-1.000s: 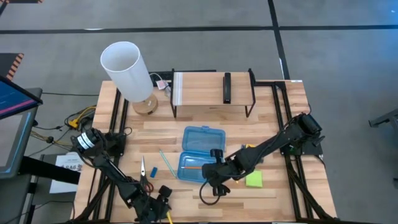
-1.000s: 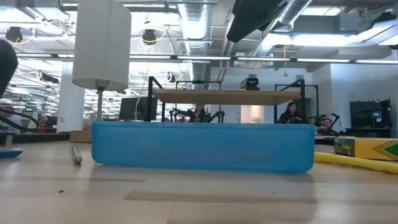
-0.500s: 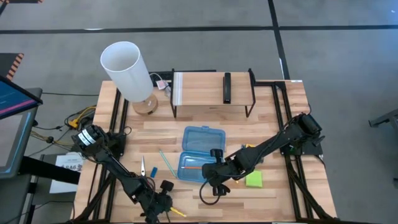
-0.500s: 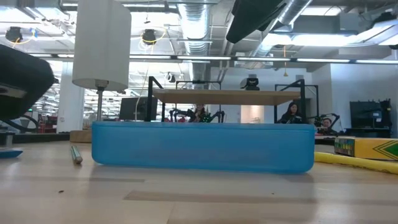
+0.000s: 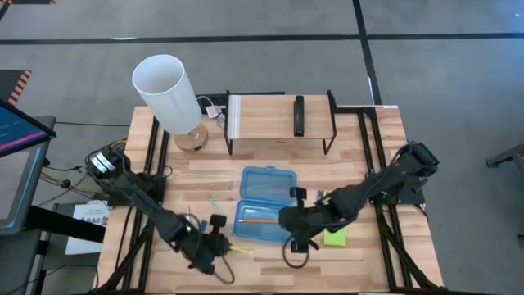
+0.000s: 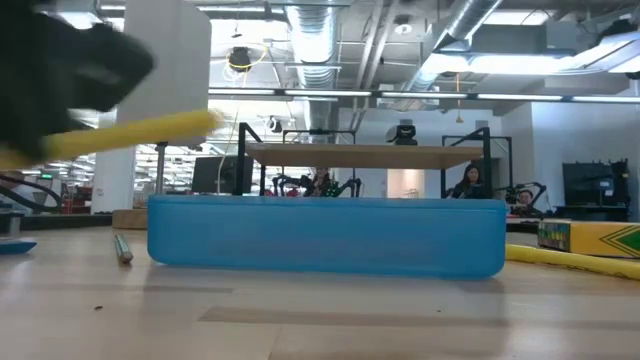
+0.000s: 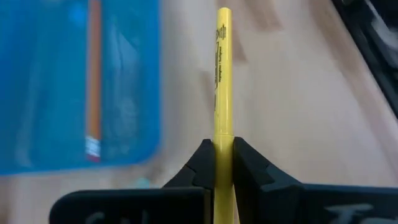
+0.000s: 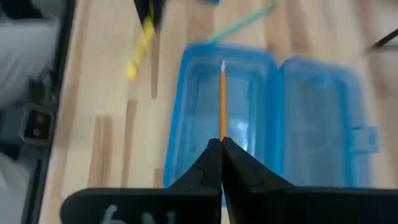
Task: Pack school essentials
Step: Put the bottom yellow pen into the blue supply box, then put the blue pencil into the blue supply box
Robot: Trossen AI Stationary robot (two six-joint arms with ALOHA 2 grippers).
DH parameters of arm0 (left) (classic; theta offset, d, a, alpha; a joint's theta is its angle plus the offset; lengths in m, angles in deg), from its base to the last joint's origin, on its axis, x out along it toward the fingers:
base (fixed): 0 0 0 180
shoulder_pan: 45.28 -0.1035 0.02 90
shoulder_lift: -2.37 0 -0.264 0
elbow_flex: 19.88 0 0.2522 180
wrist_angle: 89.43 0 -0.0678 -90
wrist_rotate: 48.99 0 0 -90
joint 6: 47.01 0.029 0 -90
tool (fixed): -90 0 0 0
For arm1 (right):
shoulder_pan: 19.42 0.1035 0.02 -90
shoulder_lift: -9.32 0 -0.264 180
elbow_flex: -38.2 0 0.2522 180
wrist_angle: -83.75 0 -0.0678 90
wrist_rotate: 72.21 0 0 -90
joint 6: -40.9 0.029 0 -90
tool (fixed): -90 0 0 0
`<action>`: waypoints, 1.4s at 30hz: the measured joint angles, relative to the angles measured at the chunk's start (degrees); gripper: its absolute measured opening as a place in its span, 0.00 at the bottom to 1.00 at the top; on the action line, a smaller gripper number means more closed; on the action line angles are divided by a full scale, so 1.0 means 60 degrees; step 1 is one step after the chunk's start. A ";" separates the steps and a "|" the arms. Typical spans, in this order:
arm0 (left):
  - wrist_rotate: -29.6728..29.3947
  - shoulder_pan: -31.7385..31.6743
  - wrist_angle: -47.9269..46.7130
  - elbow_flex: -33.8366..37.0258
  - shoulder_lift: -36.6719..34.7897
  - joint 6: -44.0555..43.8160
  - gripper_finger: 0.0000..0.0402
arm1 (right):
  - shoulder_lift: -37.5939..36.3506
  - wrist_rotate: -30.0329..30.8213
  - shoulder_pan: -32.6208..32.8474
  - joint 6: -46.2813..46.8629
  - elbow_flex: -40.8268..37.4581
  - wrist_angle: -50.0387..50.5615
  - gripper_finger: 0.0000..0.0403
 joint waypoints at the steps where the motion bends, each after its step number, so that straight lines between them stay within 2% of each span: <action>1: 0.0006 -0.0218 0.0054 -0.0003 -0.0133 0.0244 0.01 | -0.0149 0.0237 0.0080 -0.0004 0.0000 0.0018 0.05; 7: 0.1012 -0.2013 0.0647 -0.0018 -0.0256 0.1616 0.01 | -0.0665 0.1226 0.0485 0.0002 0.0000 0.0059 0.06; 11: 0.1614 -0.2990 0.1084 -0.0029 -0.0267 0.2052 0.01 | -0.0677 0.1271 0.0616 0.0054 0.0000 0.0147 0.06; 15: 0.2259 -0.3466 0.1316 -0.0029 -0.0267 0.2358 0.01 | -0.0623 0.1306 0.0734 0.0074 0.0000 0.0288 0.05; 19: 0.2734 -0.3589 0.1439 -0.0036 -0.0086 0.2114 0.06 | -0.0604 0.1311 0.0733 0.0077 0.0000 0.0302 0.06; 26: 0.2759 -0.3560 0.1847 -0.0052 0.0353 0.2167 0.27 | -0.0604 0.1315 0.0701 0.0203 -0.0069 0.0323 0.06; 31: 0.2723 -0.3560 0.1468 -0.0044 0.0132 0.2526 0.34 | -0.0604 0.1318 0.0708 0.0324 -0.0072 0.0494 0.07; 37: 0.2389 -0.3273 0.0661 0.0410 -0.1152 0.2624 0.33 | -0.0596 0.1318 0.0742 0.0547 -0.0069 0.0520 0.07; 42: 0.1971 -0.2924 0.0996 0.2062 -0.3128 0.2313 0.30 | -0.0558 0.1316 0.0850 0.0617 -0.0124 0.0614 0.07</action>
